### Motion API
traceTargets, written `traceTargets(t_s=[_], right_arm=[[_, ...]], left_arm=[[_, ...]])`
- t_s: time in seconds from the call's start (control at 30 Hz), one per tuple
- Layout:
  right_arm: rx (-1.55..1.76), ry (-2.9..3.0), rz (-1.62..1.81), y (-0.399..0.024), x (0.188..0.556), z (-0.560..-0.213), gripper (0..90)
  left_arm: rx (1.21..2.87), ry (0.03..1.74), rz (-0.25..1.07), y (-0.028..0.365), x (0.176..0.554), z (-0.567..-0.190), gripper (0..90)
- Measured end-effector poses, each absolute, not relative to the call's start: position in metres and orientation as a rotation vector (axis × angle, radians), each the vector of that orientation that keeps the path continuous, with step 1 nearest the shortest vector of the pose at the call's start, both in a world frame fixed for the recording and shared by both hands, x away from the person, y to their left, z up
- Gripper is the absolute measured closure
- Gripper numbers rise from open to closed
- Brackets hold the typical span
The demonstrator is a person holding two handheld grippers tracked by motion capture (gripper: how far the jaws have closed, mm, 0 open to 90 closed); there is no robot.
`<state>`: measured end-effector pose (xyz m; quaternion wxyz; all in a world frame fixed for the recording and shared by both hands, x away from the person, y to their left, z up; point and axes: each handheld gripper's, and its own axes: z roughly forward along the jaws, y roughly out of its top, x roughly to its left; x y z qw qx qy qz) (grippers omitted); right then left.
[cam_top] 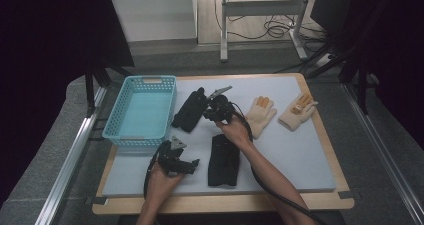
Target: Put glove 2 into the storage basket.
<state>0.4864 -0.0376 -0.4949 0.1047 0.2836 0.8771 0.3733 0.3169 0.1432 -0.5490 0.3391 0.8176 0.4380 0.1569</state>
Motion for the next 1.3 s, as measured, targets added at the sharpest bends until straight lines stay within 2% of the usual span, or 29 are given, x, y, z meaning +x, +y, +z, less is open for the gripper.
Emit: traceTargets(t_s=[0.1,0.13,0.17,0.27,0.3,0.43,0.5,0.53,0.57,0.6,0.63,0.67,0.7,1.0,1.3], right_arm=[[0.84,2.587,1.098,-0.03,0.492,-0.499,74.8],[0.848,2.584,1.094,-0.027,0.494,-0.501,71.6],[0.865,2.565,1.093,-0.021,0.499,-0.506,64.7],[0.895,2.556,1.108,-0.017,0.504,-0.51,59.8],[0.941,2.548,1.102,-0.013,0.508,-0.514,54.5],[0.961,2.545,1.061,-0.008,0.514,-0.52,53.1],[0.96,2.556,1.004,-0.003,0.516,-0.526,56.9],[0.95,2.543,0.989,-0.002,0.514,-0.528,61.4],[0.934,2.512,0.982,-0.002,0.512,-0.529,70.0],[0.932,2.509,0.985,-0.003,0.511,-0.529,73.9],[0.932,2.509,0.985,-0.003,0.511,-0.529,73.9],[0.948,2.514,1.004,-0.006,0.512,-0.529,83.5],[0.968,2.52,1.024,-0.007,0.513,-0.529,85.2],[0.941,2.543,1.082,-0.016,0.505,-0.514,87.4],[0.856,2.516,1.206,-0.042,0.478,-0.471,89.1]], left_arm=[[2.126,1.141,0.407,0.143,0.317,-0.549,3.4],[2.127,1.141,0.408,0.143,0.317,-0.549,3.4],[2.127,1.141,0.408,0.143,0.317,-0.549,3.4],[2.122,1.143,0.407,0.143,0.317,-0.549,3.4],[2.122,1.143,0.407,0.143,0.317,-0.549,3.4],[2.122,1.143,0.407,0.143,0.317,-0.549,3.4],[2.122,1.143,0.408,0.143,0.317,-0.549,3.4],[2.123,1.143,0.407,0.143,0.317,-0.549,3.4],[2.117,1.145,0.408,0.143,0.317,-0.549,3.4],[2.117,1.145,0.408,0.143,0.317,-0.549,3.4],[2.118,1.145,0.408,0.143,0.317,-0.549,3.4],[2.118,1.145,0.408,0.142,0.317,-0.549,3.4],[2.117,1.146,0.408,0.142,0.317,-0.549,3.4],[2.122,1.143,0.407,0.143,0.317,-0.549,3.4],[2.129,1.14,0.408,0.143,0.317,-0.549,3.4]])
